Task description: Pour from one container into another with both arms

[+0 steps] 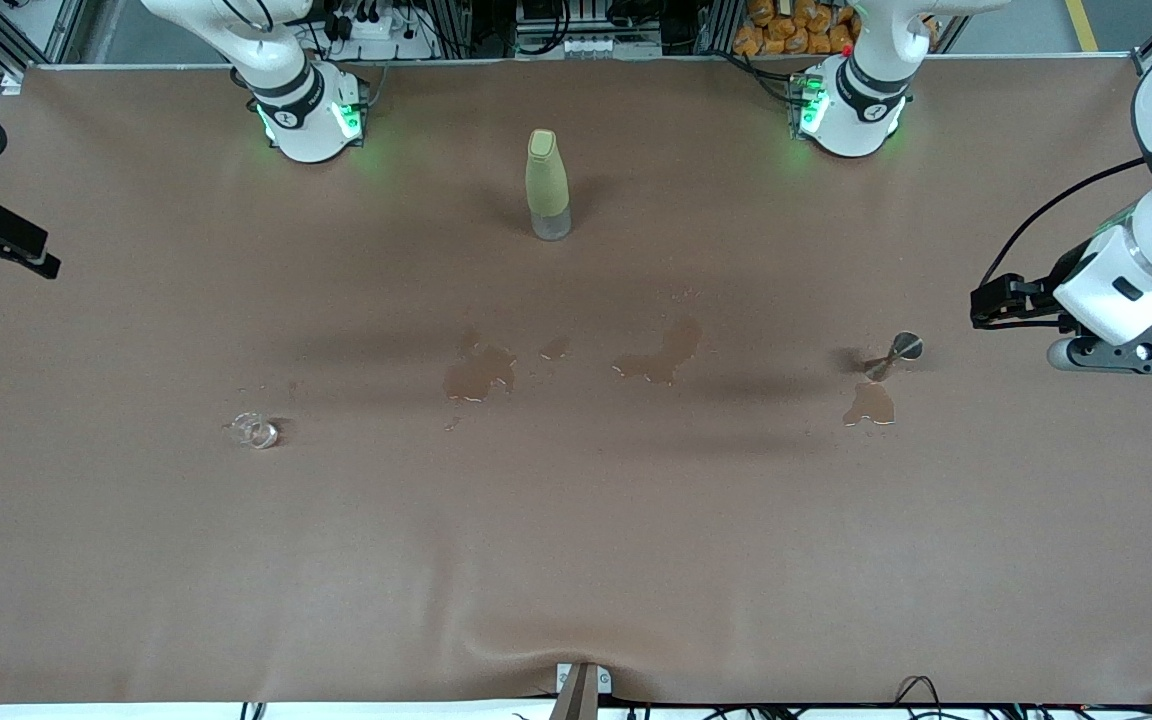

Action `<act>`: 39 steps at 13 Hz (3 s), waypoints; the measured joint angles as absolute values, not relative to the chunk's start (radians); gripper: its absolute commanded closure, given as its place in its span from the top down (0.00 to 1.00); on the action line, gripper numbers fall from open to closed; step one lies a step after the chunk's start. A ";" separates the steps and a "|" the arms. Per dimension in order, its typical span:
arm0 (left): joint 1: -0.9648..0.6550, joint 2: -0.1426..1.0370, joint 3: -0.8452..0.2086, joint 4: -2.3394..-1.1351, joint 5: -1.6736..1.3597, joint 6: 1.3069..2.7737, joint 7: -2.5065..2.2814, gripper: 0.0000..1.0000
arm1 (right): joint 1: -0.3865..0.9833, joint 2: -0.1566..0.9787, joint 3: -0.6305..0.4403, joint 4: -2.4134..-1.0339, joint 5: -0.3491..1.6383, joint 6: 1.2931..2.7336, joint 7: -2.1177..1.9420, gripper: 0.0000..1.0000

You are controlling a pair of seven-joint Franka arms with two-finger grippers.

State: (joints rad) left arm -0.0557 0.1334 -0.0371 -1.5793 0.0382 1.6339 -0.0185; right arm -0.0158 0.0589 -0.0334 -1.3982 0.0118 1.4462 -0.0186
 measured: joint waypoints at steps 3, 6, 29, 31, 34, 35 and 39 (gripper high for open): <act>-0.055 0.133 -0.037 -1.579 0.038 1.634 -0.017 1.00 | -0.016 0.036 -0.034 -1.398 0.012 1.415 -0.019 1.00; -0.054 0.133 -0.037 -1.581 0.038 1.634 0.022 1.00 | -0.017 -0.001 -0.036 -1.402 0.012 1.377 -0.023 1.00; 0.244 0.290 -0.031 -1.751 -0.482 1.640 1.686 1.00 | -0.175 -0.022 -0.146 -1.605 0.003 1.582 -1.835 1.00; 0.267 0.314 -0.030 -1.802 -0.560 1.644 1.896 1.00 | -0.175 -0.021 -0.145 -1.647 0.025 1.617 -1.839 1.00; 0.318 0.365 -0.029 -1.856 -0.619 1.651 2.028 1.00 | -0.175 -0.018 -0.144 -1.756 0.116 1.709 -1.881 1.00; 0.336 0.384 -0.029 -1.863 -0.626 1.651 2.065 1.00 | -0.175 -0.017 -0.144 -1.794 0.144 1.747 -1.900 1.00; 0.404 0.482 -0.028 -1.871 -0.688 1.651 2.213 1.00 | -0.175 -0.006 -0.154 -1.945 0.260 1.903 -1.998 1.00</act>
State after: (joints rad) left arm 0.4039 0.4823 -0.0281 -1.8714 -0.6876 1.6510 2.2125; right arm -0.1754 -0.0063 -0.1539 -1.9453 0.2603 1.9033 -1.9981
